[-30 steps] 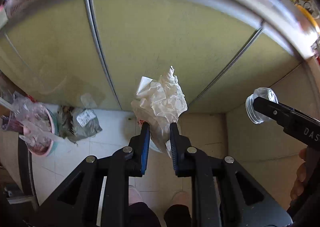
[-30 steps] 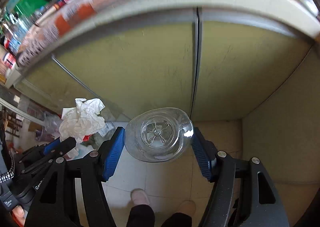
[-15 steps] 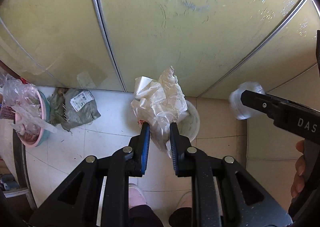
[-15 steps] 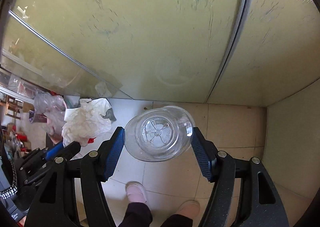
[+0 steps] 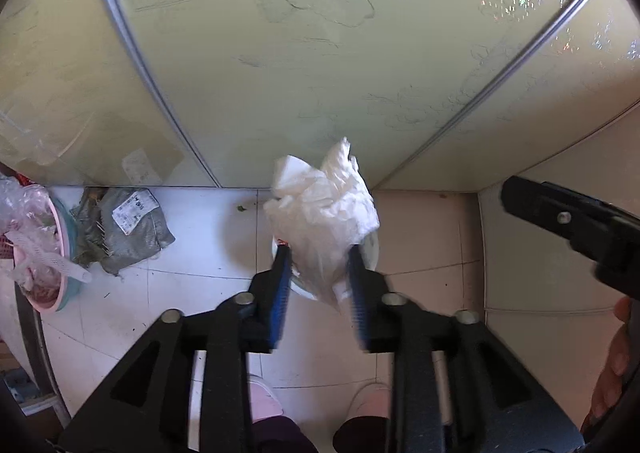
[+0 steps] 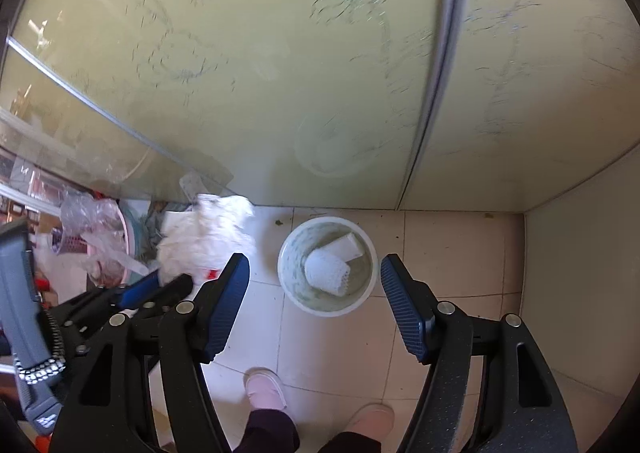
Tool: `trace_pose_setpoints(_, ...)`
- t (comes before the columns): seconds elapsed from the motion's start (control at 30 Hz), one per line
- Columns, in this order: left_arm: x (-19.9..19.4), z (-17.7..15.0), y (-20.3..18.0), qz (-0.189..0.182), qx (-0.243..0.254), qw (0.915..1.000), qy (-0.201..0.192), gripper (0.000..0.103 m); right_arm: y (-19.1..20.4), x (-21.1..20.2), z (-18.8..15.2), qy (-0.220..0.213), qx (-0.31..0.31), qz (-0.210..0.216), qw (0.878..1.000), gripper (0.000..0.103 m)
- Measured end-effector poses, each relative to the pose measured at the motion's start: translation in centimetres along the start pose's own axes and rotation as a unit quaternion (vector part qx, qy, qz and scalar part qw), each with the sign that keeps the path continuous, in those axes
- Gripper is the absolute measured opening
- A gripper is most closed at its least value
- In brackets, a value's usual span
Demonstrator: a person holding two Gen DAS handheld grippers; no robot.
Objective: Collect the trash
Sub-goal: 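Open the right gripper to drop the clear lid while the left gripper drops the tissue, then raise both tools back up over the counter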
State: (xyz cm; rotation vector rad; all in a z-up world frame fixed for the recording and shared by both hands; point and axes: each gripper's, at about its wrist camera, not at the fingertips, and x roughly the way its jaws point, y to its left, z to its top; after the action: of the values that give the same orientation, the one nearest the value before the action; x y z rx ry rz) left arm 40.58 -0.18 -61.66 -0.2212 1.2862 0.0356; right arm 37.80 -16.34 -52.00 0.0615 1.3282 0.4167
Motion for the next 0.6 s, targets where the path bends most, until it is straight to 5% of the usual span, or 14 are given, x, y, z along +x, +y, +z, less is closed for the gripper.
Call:
trace_pose_setpoints(0.07,0.3,0.2,-0.5,0.004,0.002,1.0,0.007,0.054,-0.4,-0.1,0.0,-0.004,0.005,-0.002,1.0,0.065)
trace_pose_setpoints(0.3,-1.3,0.1,-0.8,0.0,-0.003,1.0,0.009,0.054,-0.5,-2.5,0.0,-0.019,0.015,-0.005,1.0,0.065)
trace_pose_setpoints(0.6,-10.1,1.4,-0.5,0.006,0.001,0.9997,-0.026,0.054,1.6,-9.5,0.9,-0.047,0.014,-0.01,0.999,0.065)
